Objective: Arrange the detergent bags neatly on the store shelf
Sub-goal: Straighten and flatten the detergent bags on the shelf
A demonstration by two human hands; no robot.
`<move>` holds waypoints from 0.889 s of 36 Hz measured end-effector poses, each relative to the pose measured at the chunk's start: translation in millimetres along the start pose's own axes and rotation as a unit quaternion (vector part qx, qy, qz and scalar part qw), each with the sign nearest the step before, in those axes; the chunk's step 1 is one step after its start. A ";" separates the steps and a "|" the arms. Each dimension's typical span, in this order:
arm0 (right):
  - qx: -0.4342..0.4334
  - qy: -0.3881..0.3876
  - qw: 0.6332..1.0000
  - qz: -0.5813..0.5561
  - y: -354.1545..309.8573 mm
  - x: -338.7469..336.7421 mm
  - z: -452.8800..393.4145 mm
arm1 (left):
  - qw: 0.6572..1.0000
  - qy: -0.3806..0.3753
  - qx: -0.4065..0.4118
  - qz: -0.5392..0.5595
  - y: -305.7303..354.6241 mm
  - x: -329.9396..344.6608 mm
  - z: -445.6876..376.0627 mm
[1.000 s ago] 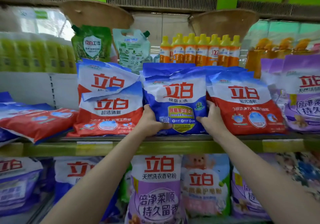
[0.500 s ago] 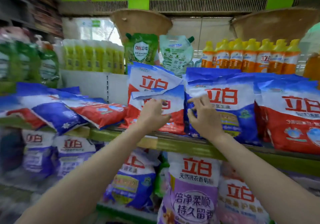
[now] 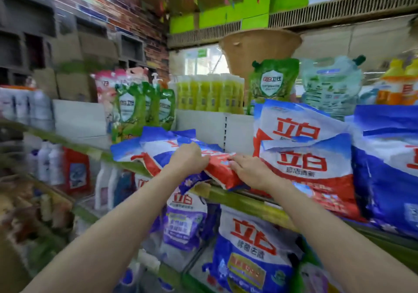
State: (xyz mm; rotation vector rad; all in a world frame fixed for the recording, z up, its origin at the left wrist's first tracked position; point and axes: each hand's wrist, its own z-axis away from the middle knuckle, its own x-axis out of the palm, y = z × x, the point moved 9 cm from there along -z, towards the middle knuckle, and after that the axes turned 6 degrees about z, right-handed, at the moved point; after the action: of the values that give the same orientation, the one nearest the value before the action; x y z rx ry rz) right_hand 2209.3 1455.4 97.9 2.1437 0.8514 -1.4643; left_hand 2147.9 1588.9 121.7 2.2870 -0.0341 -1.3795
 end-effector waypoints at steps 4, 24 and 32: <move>0.028 -0.003 0.999 -0.016 7.6 4.7 -13.7 | 1.000 -0.006 0.002 0.024 8.8 8.1 -1.7; 0.129 0.114 0.928 -0.330 48.9 -28.6 -13.1 | 0.801 0.118 0.149 0.568 31.1 -32.2 -18.3; 0.141 0.058 0.755 -0.638 67.6 -36.9 -11.1 | 0.728 0.019 0.167 0.664 25.4 -64.4 -27.4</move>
State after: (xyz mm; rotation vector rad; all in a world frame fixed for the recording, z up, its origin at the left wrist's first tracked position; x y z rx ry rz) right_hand 2253.4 1403.6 135.7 1.7577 2.6044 -2.0748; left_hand 2144.6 1593.0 196.0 1.6644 -1.6507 -0.4969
